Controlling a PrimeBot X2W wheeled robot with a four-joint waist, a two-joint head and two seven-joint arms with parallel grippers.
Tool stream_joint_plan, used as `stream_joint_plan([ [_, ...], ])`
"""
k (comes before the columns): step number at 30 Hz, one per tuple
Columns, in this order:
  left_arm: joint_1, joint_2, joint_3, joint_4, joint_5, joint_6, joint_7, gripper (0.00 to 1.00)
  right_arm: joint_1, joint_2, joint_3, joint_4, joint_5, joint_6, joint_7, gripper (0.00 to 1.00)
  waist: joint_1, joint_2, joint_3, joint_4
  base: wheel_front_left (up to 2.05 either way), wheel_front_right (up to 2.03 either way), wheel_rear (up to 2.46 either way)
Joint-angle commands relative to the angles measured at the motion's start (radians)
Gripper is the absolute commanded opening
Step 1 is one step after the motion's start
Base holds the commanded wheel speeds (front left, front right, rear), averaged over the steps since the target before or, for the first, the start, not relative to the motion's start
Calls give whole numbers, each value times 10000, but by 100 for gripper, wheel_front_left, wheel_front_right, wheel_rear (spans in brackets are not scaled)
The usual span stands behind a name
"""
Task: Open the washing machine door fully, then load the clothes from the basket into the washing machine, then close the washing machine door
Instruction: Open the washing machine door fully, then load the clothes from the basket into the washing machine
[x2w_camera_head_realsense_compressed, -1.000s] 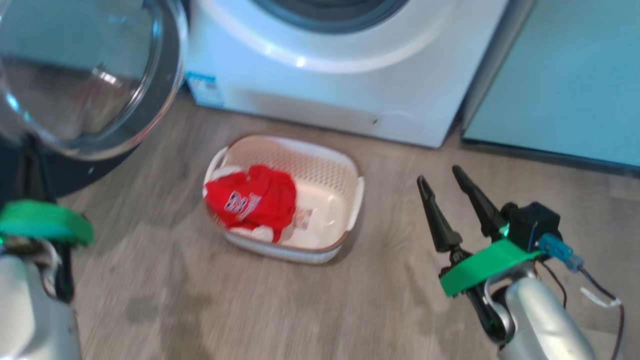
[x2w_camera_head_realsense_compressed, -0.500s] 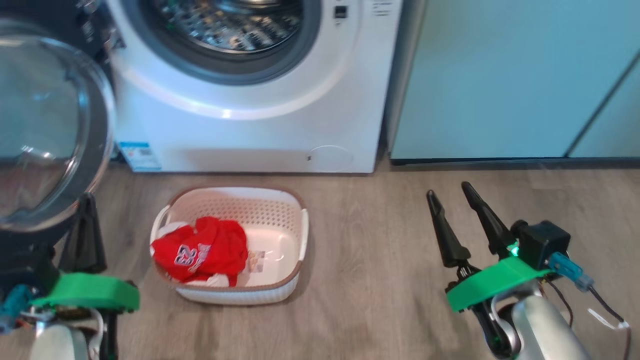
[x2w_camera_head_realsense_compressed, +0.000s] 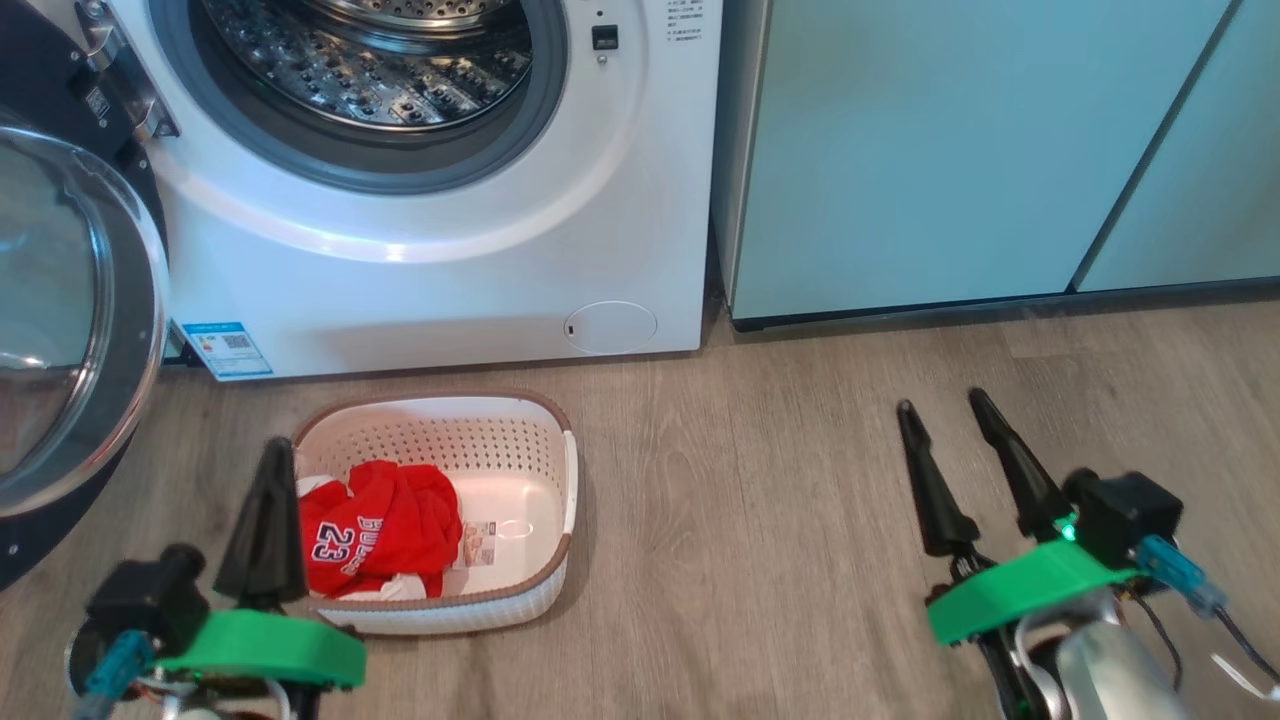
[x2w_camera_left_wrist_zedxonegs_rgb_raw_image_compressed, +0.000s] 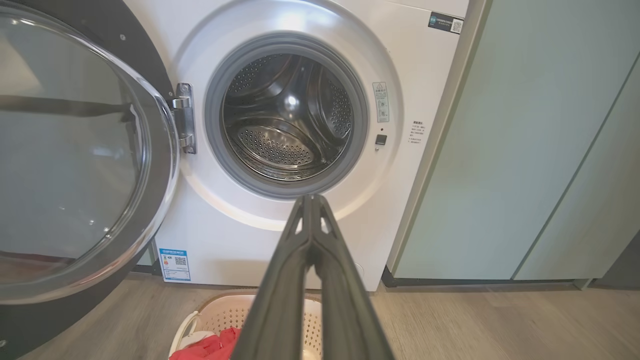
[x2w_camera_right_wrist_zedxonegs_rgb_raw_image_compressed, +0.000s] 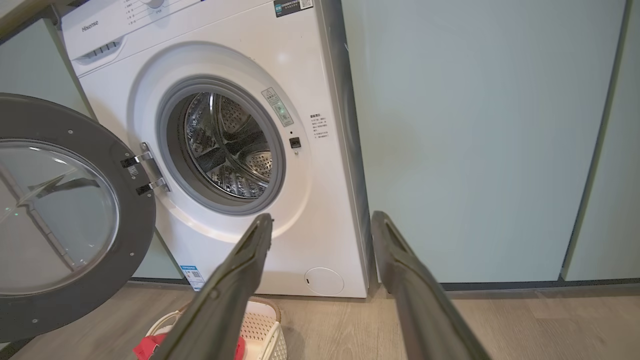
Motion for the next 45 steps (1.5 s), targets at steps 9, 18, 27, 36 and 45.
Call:
stream_joint_plan([
  [9, 51, 100, -113, -483, 260, 236, -49, 68, 27, 109, -181, -256, -252, 0, -93, 100, 0, -1, 37, -28, 0, 0, 0],
  [18, 61, 99, -362, -483, 368, 334, -49, 100, -30, 132, -262, -257, -263, 0, -93, 100, 0, -1, 128, 54, 0, 0, 0],
  [27, 91, 99, -441, -549, 303, 315, -49, 100, -51, 135, -235, -230, -202, 0, -93, 100, 0, -1, 151, 94, 0, 0, 0],
  [36, 26, 99, -629, -605, 416, 237, -49, 100, -85, 136, -169, -153, -146, 0, -93, 100, 0, -1, 174, 107, 0, 0, 0],
  [45, 42, 99, -587, -396, -293, -153, -49, 100, -130, 137, -122, -117, -100, 0, -93, 100, 0, -1, 187, 101, 22, -22, 0],
])
